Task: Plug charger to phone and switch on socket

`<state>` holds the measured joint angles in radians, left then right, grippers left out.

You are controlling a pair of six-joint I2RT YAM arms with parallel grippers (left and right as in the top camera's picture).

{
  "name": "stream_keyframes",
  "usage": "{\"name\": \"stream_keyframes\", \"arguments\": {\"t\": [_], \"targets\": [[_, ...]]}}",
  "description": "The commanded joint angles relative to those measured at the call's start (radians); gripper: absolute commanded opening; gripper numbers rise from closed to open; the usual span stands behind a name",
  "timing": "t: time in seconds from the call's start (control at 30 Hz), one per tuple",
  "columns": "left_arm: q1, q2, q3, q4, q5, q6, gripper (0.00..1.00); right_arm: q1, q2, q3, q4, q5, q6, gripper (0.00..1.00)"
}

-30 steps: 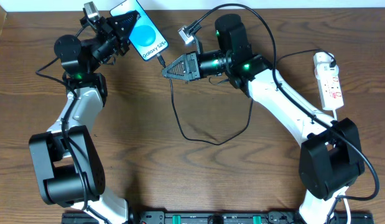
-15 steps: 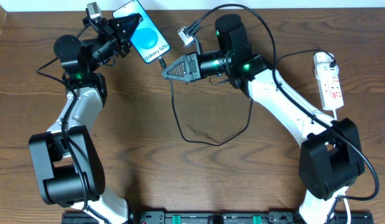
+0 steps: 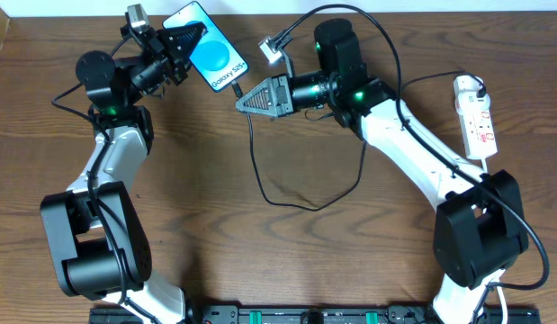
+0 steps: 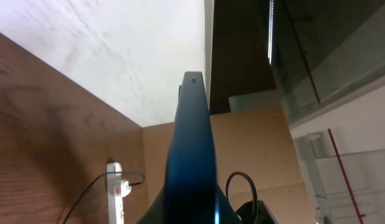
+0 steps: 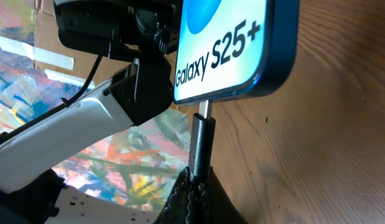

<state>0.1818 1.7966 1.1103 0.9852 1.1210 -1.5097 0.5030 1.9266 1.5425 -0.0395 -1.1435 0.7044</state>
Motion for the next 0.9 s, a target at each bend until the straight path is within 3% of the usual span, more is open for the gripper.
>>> {"name": "stream_keyframes", "arguments": {"t": [0.0,0.57,0.87], "targets": [[-0.015,-0.03,0.01,0.011,0.164,0.055,0.07,-0.024,-0.002,0.006,0.021,0.048,0.002,0.01],[-0.015,-0.03,0.01,0.011,0.257,0.106,0.07,-0.027,-0.002,0.006,-0.043,0.008,-0.052,0.01],[-0.015,-0.03,0.01,0.011,0.301,0.105,0.07,-0.032,-0.002,0.006,-0.126,-0.001,-0.184,0.01]]}}
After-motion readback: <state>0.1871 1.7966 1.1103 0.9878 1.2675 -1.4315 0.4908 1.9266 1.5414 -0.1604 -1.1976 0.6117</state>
